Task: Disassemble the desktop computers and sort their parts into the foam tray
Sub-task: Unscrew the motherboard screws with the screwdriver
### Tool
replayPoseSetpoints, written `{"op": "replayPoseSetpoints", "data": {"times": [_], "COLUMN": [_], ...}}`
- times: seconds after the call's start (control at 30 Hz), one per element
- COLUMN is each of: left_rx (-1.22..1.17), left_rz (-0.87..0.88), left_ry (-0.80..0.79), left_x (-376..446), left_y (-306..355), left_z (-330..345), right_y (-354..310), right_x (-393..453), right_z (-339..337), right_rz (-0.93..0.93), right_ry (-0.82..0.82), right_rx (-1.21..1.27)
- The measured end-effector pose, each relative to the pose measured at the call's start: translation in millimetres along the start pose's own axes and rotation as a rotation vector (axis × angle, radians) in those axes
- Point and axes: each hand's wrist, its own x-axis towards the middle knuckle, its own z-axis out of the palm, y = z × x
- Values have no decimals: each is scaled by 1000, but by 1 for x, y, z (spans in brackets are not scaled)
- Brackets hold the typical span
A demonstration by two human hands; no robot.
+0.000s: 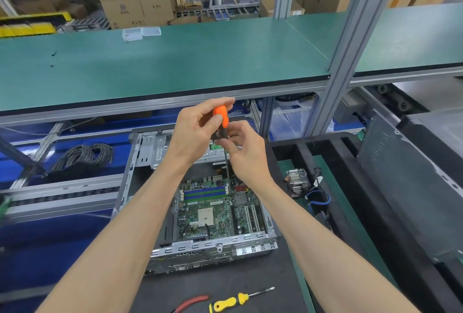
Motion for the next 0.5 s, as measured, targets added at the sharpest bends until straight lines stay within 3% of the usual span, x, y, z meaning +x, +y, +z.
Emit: {"op": "replayPoseSetpoints", "data": {"times": [0.2,0.33,0.5], "left_rx": [7,-37,-19], "left_rz": [7,-21,59], "left_ry": [63,138,37], "left_x": [6,5,0], "left_y": [0,-2,1], "left_z": [4,7,4], "right_y": [1,-3,-2], "right_x": [-3,1,4], "right_z": [0,3,1], "right_rz": [-24,42,43], "right_ry": [-89,-10,37], "right_rx": [52,1,20]}}
